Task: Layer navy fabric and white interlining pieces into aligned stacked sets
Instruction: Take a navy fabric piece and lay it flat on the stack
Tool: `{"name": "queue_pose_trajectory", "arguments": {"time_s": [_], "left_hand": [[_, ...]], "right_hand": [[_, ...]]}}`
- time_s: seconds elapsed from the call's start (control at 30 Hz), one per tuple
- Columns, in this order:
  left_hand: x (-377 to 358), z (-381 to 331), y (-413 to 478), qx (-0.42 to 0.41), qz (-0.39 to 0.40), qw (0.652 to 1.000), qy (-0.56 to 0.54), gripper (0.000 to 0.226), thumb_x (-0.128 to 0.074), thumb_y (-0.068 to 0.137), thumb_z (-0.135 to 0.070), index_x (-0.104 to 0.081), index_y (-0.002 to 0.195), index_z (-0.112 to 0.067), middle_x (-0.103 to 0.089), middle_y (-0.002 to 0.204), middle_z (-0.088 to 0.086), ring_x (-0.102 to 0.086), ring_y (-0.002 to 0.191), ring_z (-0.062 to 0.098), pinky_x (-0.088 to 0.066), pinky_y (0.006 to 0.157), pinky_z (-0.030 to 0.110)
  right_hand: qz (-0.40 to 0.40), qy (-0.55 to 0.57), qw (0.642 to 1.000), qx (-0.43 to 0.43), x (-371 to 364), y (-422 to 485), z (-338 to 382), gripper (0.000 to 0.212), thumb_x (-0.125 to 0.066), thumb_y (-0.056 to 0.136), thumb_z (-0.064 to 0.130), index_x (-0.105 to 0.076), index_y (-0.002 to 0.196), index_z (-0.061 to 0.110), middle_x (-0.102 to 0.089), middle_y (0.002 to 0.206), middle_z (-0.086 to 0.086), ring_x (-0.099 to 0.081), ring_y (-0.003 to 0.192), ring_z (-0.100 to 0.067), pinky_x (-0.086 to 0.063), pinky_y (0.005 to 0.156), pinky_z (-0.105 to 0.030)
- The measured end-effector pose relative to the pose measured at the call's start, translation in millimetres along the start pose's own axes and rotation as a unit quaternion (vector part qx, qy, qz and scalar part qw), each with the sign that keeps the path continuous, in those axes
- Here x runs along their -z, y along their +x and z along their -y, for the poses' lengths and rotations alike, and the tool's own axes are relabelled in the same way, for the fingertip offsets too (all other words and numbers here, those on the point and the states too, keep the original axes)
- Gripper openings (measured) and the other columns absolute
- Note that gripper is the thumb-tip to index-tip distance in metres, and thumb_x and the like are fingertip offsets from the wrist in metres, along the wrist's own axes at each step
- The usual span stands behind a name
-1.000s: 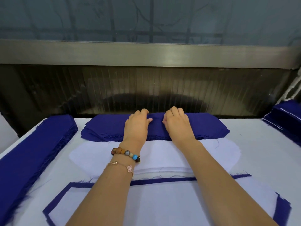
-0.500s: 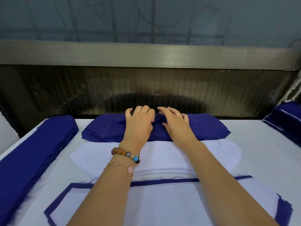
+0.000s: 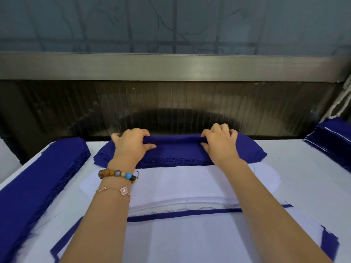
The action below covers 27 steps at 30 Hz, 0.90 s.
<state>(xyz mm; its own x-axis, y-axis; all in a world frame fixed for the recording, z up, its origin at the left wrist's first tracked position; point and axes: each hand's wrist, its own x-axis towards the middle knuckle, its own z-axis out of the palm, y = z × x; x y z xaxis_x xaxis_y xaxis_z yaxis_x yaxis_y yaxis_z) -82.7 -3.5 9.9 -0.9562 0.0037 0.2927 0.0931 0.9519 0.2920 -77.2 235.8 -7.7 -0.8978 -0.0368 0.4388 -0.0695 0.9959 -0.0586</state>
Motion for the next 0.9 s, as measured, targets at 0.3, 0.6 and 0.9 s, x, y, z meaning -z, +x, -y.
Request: {"name": "queue_pose_trajectory", "arguments": {"time_s": [0.3, 0.6, 0.9], "left_hand": [[13, 22, 2, 0.062, 0.01, 0.998, -0.008, 0.015, -0.068, 0.088, -0.029, -0.053, 0.092, -0.029, -0.047, 0.107, -0.002, -0.048, 0.112, 0.026, -0.021, 0.108, 0.06], [16, 36, -1, 0.172, 0.061, 0.983, 0.025, 0.043, -0.054, 0.095, -0.041, -0.047, 0.133, -0.023, -0.034, 0.143, 0.011, -0.029, 0.132, 0.035, -0.027, 0.106, 0.055], [19, 51, 0, 0.248, -0.012, 0.969, 0.001, 0.04, -0.066, 0.088, -0.039, -0.059, 0.121, -0.017, -0.047, 0.128, 0.013, -0.038, 0.123, 0.037, -0.029, 0.101, 0.053]], "right_hand": [[0.015, -0.019, 0.989, -0.146, 15, -3, -49, 0.025, -0.06, 0.087, 0.034, -0.06, 0.111, 0.027, -0.044, 0.125, -0.003, -0.03, 0.123, -0.029, -0.023, 0.105, -0.048], [0.038, -0.006, 0.971, -0.236, 17, -8, -72, 0.03, -0.057, 0.091, 0.032, -0.057, 0.12, 0.024, -0.045, 0.132, -0.007, -0.029, 0.128, -0.034, -0.026, 0.103, -0.045], [0.022, 0.034, 0.953, -0.299, 7, -7, -88, 0.029, -0.056, 0.094, 0.03, -0.059, 0.117, 0.012, -0.057, 0.118, -0.015, -0.042, 0.116, -0.036, -0.034, 0.093, -0.044]]}}
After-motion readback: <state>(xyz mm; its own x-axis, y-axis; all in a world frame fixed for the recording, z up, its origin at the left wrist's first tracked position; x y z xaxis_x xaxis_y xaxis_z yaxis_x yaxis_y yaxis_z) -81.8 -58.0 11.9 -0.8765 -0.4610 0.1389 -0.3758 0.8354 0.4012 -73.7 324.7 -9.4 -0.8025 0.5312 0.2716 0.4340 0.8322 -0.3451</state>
